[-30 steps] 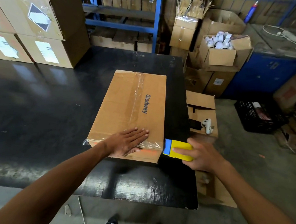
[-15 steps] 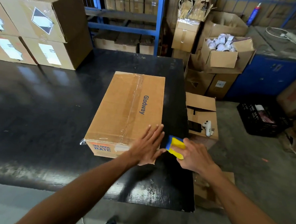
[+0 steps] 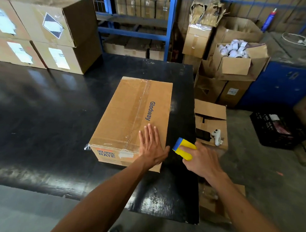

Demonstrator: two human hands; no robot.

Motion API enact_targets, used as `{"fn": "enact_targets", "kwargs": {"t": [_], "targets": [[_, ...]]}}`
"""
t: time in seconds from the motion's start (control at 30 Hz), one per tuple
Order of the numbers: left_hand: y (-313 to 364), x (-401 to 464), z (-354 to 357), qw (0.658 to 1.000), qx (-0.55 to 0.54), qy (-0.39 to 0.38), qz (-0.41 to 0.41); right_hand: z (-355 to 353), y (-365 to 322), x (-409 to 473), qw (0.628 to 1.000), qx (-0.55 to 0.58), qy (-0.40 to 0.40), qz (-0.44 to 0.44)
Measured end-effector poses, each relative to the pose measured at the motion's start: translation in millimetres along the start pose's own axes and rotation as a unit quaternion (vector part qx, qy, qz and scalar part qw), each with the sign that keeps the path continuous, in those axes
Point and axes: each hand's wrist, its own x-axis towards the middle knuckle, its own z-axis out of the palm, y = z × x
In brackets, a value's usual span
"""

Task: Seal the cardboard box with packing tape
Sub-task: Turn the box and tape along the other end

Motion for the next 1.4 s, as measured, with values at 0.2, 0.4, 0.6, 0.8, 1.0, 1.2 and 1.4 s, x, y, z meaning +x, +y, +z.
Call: {"fn": "enact_targets", "kwargs": {"t": [0.2, 0.4, 0.6, 0.8, 1.0, 1.2, 1.4], "targets": [[-74, -10, -19, 0.993, 0.077, -0.031, 0.083, -12, -4, 20, 0.977, 0.175, 0.063, 0.1], [-169, -27, -57, 0.987, 0.071, -0.007, 0.142, -26, -36, 49, 0.93, 0.313, 0.12, 0.149], [-134, -2, -45, 0.999, -0.003, -0.026, -0.028, -33, -76, 64, 0.922, 0.326, 0.138, 0.158], [-157, 3, -41, 0.999, 0.032, -0.029, 0.022, -39, -99, 79, 0.891, 0.371, 0.165, 0.202], [-280, 26, -80, 0.972, 0.084, -0.055, 0.212, -47, -128, 89, 0.874, 0.392, 0.173, 0.229], [-280, 44, -114, 0.947, 0.176, -0.099, 0.248, -49, -137, 87, 0.823, 0.451, 0.19, 0.29], [-155, 48, -51, 0.975, 0.084, -0.071, 0.195, -50, -139, 77, 0.798, 0.49, 0.18, 0.302]]}}
